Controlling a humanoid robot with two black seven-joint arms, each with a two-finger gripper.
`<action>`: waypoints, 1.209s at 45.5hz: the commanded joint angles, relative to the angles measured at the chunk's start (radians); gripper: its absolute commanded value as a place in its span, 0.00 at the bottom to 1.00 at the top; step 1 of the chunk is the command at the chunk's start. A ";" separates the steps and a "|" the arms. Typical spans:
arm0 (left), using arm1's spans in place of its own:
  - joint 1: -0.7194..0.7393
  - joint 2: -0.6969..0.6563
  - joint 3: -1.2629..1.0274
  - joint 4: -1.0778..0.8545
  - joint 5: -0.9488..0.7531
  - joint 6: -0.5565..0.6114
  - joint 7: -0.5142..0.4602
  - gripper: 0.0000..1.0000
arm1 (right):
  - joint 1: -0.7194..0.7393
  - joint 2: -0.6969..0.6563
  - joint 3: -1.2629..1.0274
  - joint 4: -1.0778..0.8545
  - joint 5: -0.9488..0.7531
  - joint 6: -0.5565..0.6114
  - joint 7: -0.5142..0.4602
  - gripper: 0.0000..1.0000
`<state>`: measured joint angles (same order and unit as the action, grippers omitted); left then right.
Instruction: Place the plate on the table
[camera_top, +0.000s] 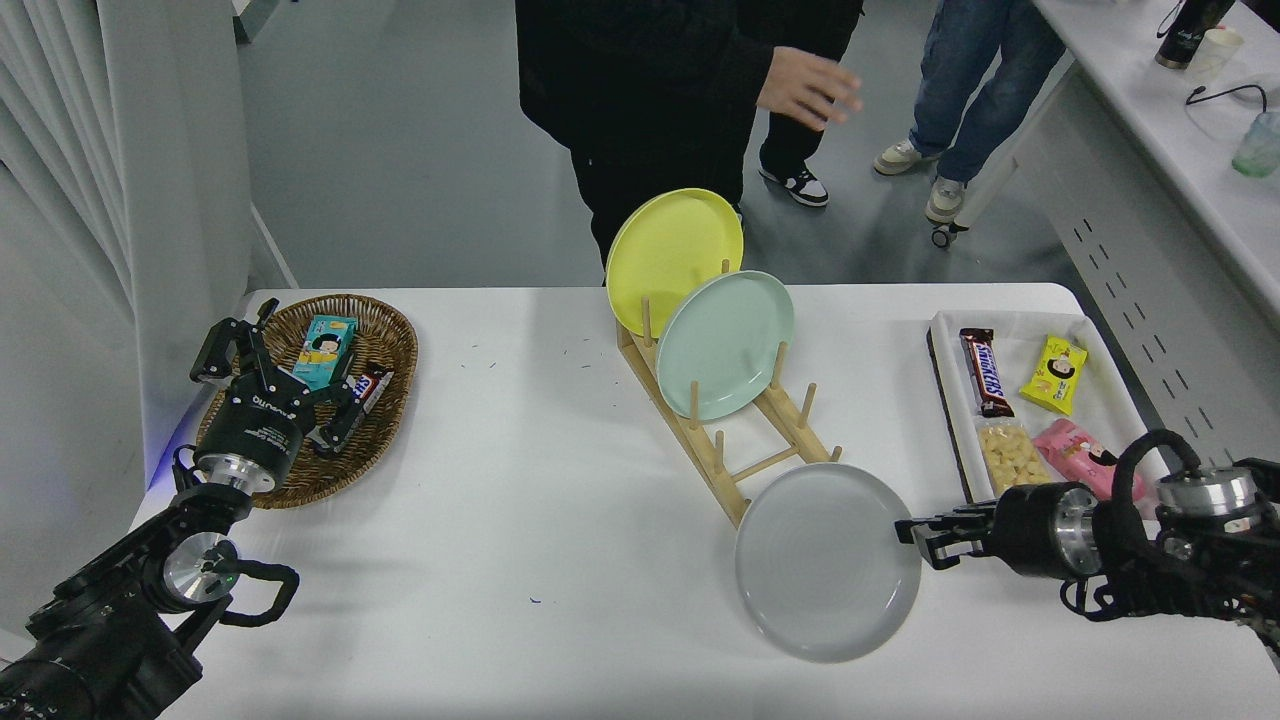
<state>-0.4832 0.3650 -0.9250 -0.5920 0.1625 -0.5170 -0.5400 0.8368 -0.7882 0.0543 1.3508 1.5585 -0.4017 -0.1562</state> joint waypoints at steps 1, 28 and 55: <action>0.000 0.000 0.000 0.000 0.000 0.000 0.000 0.98 | -0.027 0.020 0.001 0.010 0.002 0.001 0.007 0.00; 0.000 0.000 0.000 0.000 0.000 0.000 0.000 0.98 | -0.091 0.012 -0.016 0.010 -0.015 0.011 0.007 0.00; 0.000 0.000 0.000 0.000 0.000 0.000 0.000 0.98 | -0.077 0.009 0.002 -0.009 -0.014 0.021 0.006 0.00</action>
<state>-0.4832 0.3651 -0.9250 -0.5920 0.1625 -0.5170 -0.5400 0.7534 -0.7848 0.0475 1.3537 1.5436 -0.3872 -0.1502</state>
